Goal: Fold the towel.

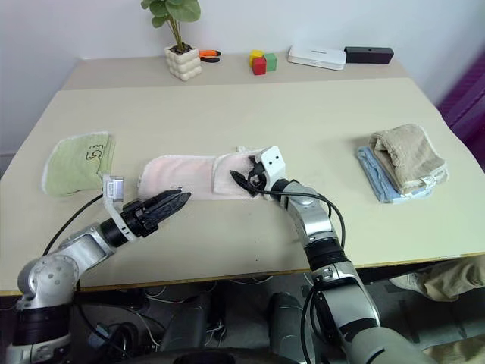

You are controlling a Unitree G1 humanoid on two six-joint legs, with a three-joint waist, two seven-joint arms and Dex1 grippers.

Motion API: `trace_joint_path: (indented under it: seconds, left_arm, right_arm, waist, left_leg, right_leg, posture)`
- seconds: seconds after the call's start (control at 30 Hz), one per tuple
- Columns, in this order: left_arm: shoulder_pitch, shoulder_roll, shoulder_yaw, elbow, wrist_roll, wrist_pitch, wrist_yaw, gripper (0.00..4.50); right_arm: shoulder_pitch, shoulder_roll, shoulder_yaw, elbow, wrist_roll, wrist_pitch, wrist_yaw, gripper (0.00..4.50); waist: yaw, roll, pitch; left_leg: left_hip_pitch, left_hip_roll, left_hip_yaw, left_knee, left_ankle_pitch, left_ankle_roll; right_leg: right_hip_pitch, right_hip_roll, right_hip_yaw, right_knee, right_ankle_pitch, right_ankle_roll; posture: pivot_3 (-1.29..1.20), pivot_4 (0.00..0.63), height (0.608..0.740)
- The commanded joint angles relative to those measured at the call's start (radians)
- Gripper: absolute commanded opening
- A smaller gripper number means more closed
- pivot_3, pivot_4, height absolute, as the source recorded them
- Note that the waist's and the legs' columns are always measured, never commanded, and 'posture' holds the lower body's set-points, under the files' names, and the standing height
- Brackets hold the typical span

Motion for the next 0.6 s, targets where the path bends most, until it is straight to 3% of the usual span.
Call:
trace_joint_path:
  seconds: [0.03,0.27,0.4,0.6]
  left_arm:
    - [0.072,-0.047,0.11,-0.043,-0.163,0.042,0.189,4.5]
    - [0.161,-0.097,0.142,-0.101,-0.336,0.034,0.432,4.5]
    - [0.169,-0.168,0.155,-0.115,-0.41,-0.049,0.586,4.5]
    - [0.117,-0.212,0.15,-0.032,-0.456,-0.129,0.736,4.5]
  right_arm:
    - [-0.038,-0.037,-0.043,-0.139,0.076,0.047,0.071,4.42]
    - [-0.075,-0.117,-0.098,-0.295,0.183,0.145,0.167,4.42]
    - [-0.072,-0.272,-0.052,-0.364,0.167,0.164,0.332,4.42]
    - [-0.098,-0.299,-0.06,-0.311,0.154,0.149,0.333,4.42]
  waist:
    - [0.0,0.001,0.001]
    - [0.007,0.001,0.001]
    - [0.009,0.001,0.001]
    - [0.006,0.001,0.001]
  left_leg:
    - [0.0,0.0,0.0,0.0,0.0,0.0]
    - [-0.001,0.0,-0.001,0.0,-0.002,-0.002]
    - [-0.001,0.0,-0.002,0.0,-0.003,-0.001]
    - [-0.001,-0.001,-0.002,-0.001,-0.003,-0.001]
  right_leg:
    - [0.0,0.0,0.0,0.0,0.0,0.0]
    - [-0.001,-0.001,0.0,-0.001,-0.001,-0.003]
    - [0.0,-0.002,-0.002,-0.004,-0.002,-0.003]
    - [0.002,-0.001,-0.003,-0.009,-0.001,-0.004]
  posture:
    - [0.0,0.15,0.74]
    - [0.0,0.15,0.74]
    - [0.0,0.15,0.74]
    - [0.0,0.15,0.74]
